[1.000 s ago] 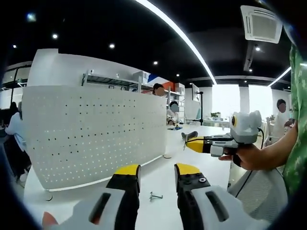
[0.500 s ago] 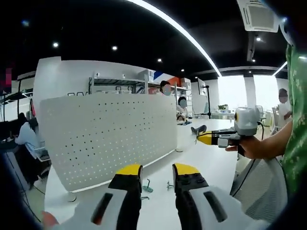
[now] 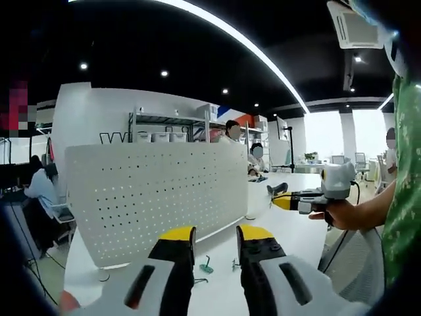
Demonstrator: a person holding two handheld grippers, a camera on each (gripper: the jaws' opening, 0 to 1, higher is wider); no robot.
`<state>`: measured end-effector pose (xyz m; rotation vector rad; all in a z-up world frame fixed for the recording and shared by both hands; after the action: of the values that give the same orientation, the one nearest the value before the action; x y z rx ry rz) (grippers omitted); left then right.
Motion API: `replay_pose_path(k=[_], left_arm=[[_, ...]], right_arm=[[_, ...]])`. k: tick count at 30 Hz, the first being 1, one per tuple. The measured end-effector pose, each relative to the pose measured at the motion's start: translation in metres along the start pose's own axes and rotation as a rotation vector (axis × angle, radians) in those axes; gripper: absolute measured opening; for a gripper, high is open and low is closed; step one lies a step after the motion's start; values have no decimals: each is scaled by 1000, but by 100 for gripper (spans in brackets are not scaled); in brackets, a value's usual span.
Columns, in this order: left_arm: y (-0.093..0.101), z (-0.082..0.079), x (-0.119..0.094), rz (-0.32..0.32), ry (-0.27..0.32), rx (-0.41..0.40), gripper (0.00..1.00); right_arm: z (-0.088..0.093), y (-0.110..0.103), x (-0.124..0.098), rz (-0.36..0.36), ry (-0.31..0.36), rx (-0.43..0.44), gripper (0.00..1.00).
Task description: Insert the hook assembly into the mounting plate slot until the hook locks in place.
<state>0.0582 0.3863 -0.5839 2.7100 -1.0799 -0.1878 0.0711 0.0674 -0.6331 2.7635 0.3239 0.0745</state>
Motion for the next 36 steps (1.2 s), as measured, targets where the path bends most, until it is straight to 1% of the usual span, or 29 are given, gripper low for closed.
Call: replay_pose_path(k=[8, 13, 17, 19, 23, 27, 36], left_arm=[[3, 2, 9, 14, -7, -12, 28], [6, 2, 15, 26, -10, -12, 28], [6, 3, 20, 30, -14, -24, 29], [7, 4, 22, 32, -16, -24, 29], [9, 8, 27, 33, -30, -38, 31], [12, 11, 30, 39, -31, -43, 31], [12, 11, 37, 52, -37, -44, 31]], right_arm=[[1, 6, 1, 17, -14, 13, 1], [-9, 8, 5, 15, -5, 6, 1], [-12, 8, 10, 0, -8, 20, 1], [-15, 9, 12, -2, -7, 14, 1], [-21, 19, 15, 7, -2, 19, 1], [-30, 29, 19, 10, 2, 10, 1], [-47, 47, 34, 23, 24, -2, 1]])
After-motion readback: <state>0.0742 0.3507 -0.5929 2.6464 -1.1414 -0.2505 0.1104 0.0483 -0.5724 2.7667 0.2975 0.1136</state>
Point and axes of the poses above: the point that each gripper's makers call its tool centre point, and the gripper's own axes: x roughly forward along the fingers, y roughly to its right, z roughly out of its underside, the point moved 10 cm from there along -x, roughly backward along the fingers, and after that the axes turned 15 degrees about -x, right-handed, at the moved point
